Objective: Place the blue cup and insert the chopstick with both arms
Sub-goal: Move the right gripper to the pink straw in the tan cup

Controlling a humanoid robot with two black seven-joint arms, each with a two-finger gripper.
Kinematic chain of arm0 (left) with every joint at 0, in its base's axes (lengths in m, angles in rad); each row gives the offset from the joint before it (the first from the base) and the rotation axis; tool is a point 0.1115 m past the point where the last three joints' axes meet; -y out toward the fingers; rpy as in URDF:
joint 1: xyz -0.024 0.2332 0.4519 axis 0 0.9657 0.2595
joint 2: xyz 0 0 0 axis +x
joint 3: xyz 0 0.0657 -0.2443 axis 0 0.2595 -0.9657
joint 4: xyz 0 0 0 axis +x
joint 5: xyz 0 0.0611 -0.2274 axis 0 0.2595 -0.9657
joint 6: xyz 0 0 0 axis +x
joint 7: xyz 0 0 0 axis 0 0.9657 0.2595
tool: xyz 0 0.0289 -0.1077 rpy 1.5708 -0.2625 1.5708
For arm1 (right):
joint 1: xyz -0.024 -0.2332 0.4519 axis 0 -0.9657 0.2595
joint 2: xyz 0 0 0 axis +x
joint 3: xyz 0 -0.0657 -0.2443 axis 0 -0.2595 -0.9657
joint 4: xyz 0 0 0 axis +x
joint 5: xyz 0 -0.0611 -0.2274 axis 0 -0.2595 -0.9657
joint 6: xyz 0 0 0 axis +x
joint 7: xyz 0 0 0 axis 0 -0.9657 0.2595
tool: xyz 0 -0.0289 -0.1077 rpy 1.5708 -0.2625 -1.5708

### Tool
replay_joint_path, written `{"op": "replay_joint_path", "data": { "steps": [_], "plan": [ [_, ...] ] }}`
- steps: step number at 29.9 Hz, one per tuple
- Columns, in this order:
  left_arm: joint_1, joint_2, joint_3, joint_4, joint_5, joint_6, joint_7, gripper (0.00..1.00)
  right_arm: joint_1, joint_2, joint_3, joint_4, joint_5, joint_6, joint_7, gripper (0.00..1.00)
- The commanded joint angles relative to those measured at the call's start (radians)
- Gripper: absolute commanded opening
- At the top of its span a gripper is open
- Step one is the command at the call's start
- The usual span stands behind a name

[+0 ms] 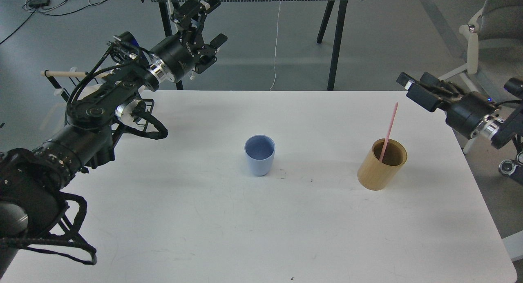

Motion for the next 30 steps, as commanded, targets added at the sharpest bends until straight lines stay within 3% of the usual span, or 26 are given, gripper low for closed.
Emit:
{"op": "replay_joint_path", "data": {
  "steps": [1, 6, 15, 19, 30],
  "plan": [
    [0.006, -0.003, 0.004, 0.000, 0.000, 0.000, 0.000, 0.97, -0.009, 0.028, -0.083, -0.019, -0.001, -0.065, 0.000, 0.92],
    [0.023, -0.007, 0.006, 0.002, 0.000, 0.000, 0.000, 0.98, -0.035, 0.076, -0.097, -0.077, -0.001, -0.087, 0.000, 0.88],
    [0.052, -0.003, 0.006, 0.002, 0.001, 0.000, 0.000, 0.98, -0.050, 0.139, -0.099, -0.094, 0.000, -0.081, 0.000, 0.56],
    [0.061, 0.002, 0.006, 0.002, 0.001, 0.000, 0.000, 0.98, -0.050, 0.150, -0.099, -0.105, -0.001, -0.081, 0.000, 0.51],
    [0.063, 0.002, 0.006, 0.003, 0.001, 0.000, 0.000, 0.98, -0.050, 0.153, -0.099, -0.109, 0.000, -0.081, 0.000, 0.27]
  ]
}}
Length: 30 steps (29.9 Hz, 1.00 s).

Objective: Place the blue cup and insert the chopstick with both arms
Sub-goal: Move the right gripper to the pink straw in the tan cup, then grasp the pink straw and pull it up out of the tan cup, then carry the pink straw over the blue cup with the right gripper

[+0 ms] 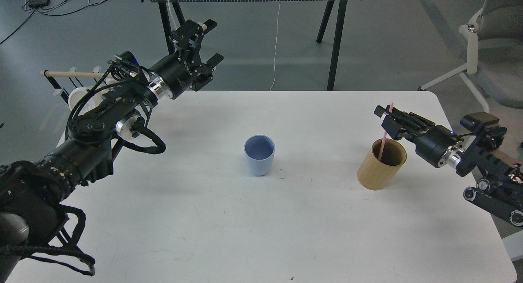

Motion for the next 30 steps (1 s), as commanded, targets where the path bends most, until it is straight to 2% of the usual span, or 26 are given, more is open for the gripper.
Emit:
{"op": "replay_joint_path", "data": {
  "steps": [1, 5, 10, 15, 26, 30],
  "plan": [
    [0.000, 0.000, 0.000, 0.000, 0.000, 0.000, 0.000, 0.98, -0.002, -0.001, 0.000, 0.000, 0.000, 0.000, 0.000, 0.25],
    [0.002, -0.001, 0.000, 0.000, 0.000, 0.000, 0.000, 0.98, -0.001, -0.001, 0.000, 0.000, 0.000, 0.000, 0.000, 0.09],
    [0.006, -0.001, 0.000, 0.000, 0.000, 0.000, 0.000, 0.98, 0.003, -0.007, 0.002, 0.003, 0.000, 0.000, 0.000, 0.01],
    [0.006, -0.001, 0.000, 0.000, 0.000, 0.000, 0.000, 0.98, 0.013, -0.032, 0.017, 0.026, 0.010, -0.002, 0.000, 0.00],
    [0.026, 0.003, 0.000, 0.014, 0.000, 0.000, 0.000, 0.98, 0.104, -0.305, 0.196, 0.285, 0.049, 0.060, 0.000, 0.00],
    [0.060, 0.029, 0.000, 0.038, -0.002, 0.000, 0.000, 0.98, 0.164, -0.294, 0.290, 0.330, 0.086, 0.081, 0.000, 0.00]
  ]
}}
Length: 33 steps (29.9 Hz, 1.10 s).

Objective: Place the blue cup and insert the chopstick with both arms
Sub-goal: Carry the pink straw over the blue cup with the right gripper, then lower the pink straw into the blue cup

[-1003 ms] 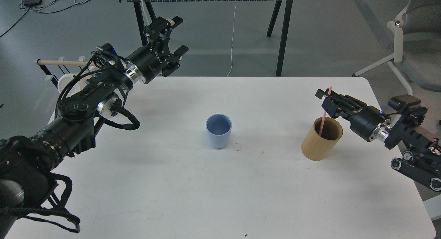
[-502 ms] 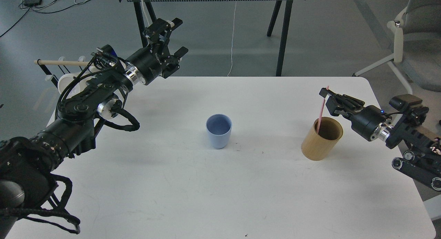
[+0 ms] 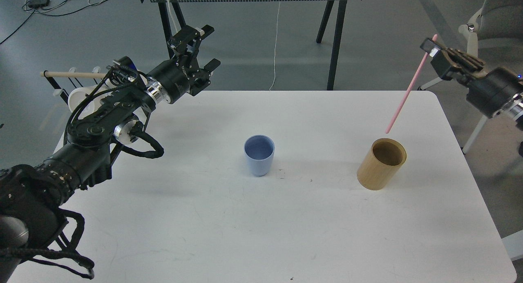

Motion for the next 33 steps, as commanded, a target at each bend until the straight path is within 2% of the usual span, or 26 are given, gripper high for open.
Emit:
{"op": "replay_joint_path", "data": {
  "steps": [1, 5, 11, 17, 23, 33],
  "plan": [
    [0.033, 0.023, -0.001, 0.026, -0.002, 0.000, 0.000, 0.98, 0.046, 0.046, 0.079, 0.023, 0.017, 0.005, 0.000, 0.00],
    [0.072, 0.026, -0.001, 0.053, -0.003, 0.000, 0.000, 0.98, 0.092, 0.314, 0.065, -0.006, -0.018, -0.035, 0.000, 0.00],
    [0.081, 0.026, -0.001, 0.137, -0.008, 0.000, 0.000, 0.98, 0.168, 0.622, -0.073, -0.292, -0.118, -0.099, 0.000, 0.00],
    [0.084, 0.026, -0.002, 0.148, -0.008, 0.000, 0.000, 0.98, 0.179, 0.820, -0.130, -0.452, -0.183, -0.113, 0.000, 0.00],
    [0.096, 0.028, -0.004, 0.148, -0.008, 0.000, 0.000, 0.98, 0.179, 0.890, -0.228, -0.540, -0.200, -0.159, 0.000, 0.00],
    [0.101, 0.026, -0.004, 0.148, -0.008, 0.000, 0.000, 0.98, 0.167, 0.891, -0.291, -0.572, -0.201, -0.178, 0.000, 0.00]
  ]
}}
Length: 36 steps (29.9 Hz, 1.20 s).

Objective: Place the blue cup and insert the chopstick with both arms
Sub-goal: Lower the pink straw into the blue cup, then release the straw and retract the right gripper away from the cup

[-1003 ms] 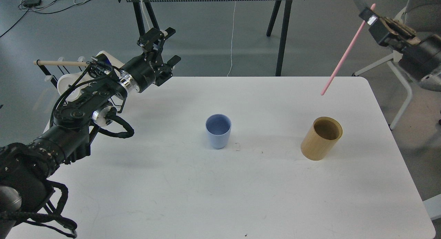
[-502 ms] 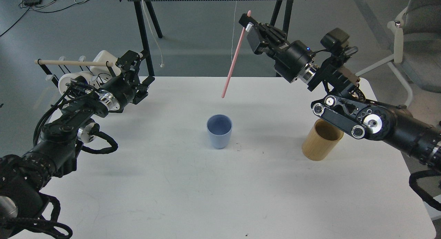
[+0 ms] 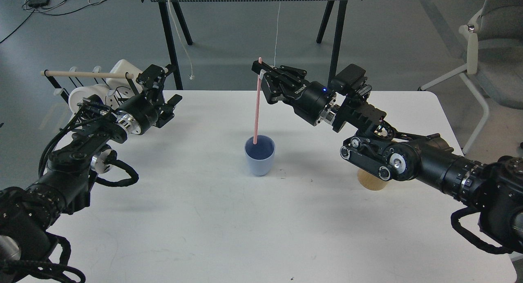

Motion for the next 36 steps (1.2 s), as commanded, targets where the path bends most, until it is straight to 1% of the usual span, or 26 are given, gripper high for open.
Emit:
{"op": "replay_joint_path", "data": {
  "steps": [1, 6, 9, 12, 15, 17, 21, 22, 24, 27, 31, 33, 36],
  "plan": [
    [0.000, -0.002, 0.000, 0.000, 0.000, 0.000, 0.000, 0.98, -0.007, 0.002, -0.015, -0.009, 0.000, 0.000, 0.000, 0.00],
    [0.002, -0.006, 0.000, 0.000, 0.000, 0.000, 0.000, 0.98, -0.011, 0.055, -0.057, -0.094, 0.000, 0.000, 0.000, 0.01],
    [0.002, -0.003, 0.000, 0.000, 0.000, 0.000, 0.000, 0.98, -0.017, 0.077, -0.075, -0.114, 0.000, 0.000, 0.000, 0.03],
    [0.000, -0.002, 0.000, 0.000, 0.000, 0.000, 0.000, 0.98, -0.021, 0.089, -0.086, -0.115, 0.000, 0.000, 0.000, 0.08],
    [0.002, -0.002, 0.000, 0.000, 0.000, 0.000, 0.000, 0.98, -0.023, 0.091, -0.086, -0.114, 0.000, 0.000, 0.000, 0.28],
    [0.002, -0.002, 0.000, 0.000, 0.000, 0.000, 0.000, 0.98, -0.026, 0.091, -0.085, -0.112, 0.002, 0.000, 0.000, 0.47],
    [0.002, -0.002, 0.000, 0.000, 0.000, 0.000, 0.000, 0.98, -0.031, 0.091, -0.072, -0.099, 0.009, 0.000, 0.000, 0.68],
    [0.002, -0.002, 0.000, 0.000, 0.000, 0.000, 0.000, 0.98, -0.029, 0.091, -0.072, -0.097, 0.009, 0.000, 0.000, 0.72],
    [0.002, -0.003, 0.000, 0.000, 0.000, 0.000, 0.000, 0.98, -0.026, 0.091, -0.066, -0.089, 0.016, 0.000, 0.000, 0.84],
    [0.002, -0.002, 0.000, 0.000, 0.000, 0.000, 0.000, 0.98, -0.026, 0.078, -0.011, -0.022, 0.023, 0.000, 0.000, 0.89],
    [0.002, -0.002, 0.000, 0.000, 0.000, 0.000, 0.000, 0.98, -0.044, 0.046, 0.183, 0.085, 0.106, 0.000, 0.000, 0.93],
    [0.000, -0.002, -0.001, -0.002, -0.001, 0.000, 0.000, 0.98, -0.053, 0.020, 0.250, 0.119, 0.195, 0.000, 0.000, 0.93],
    [-0.003, -0.002, -0.008, -0.005, -0.004, 0.000, 0.000, 0.98, -0.054, -0.052, 0.306, 0.159, 0.401, 0.000, 0.000, 0.93]
  ]
}}
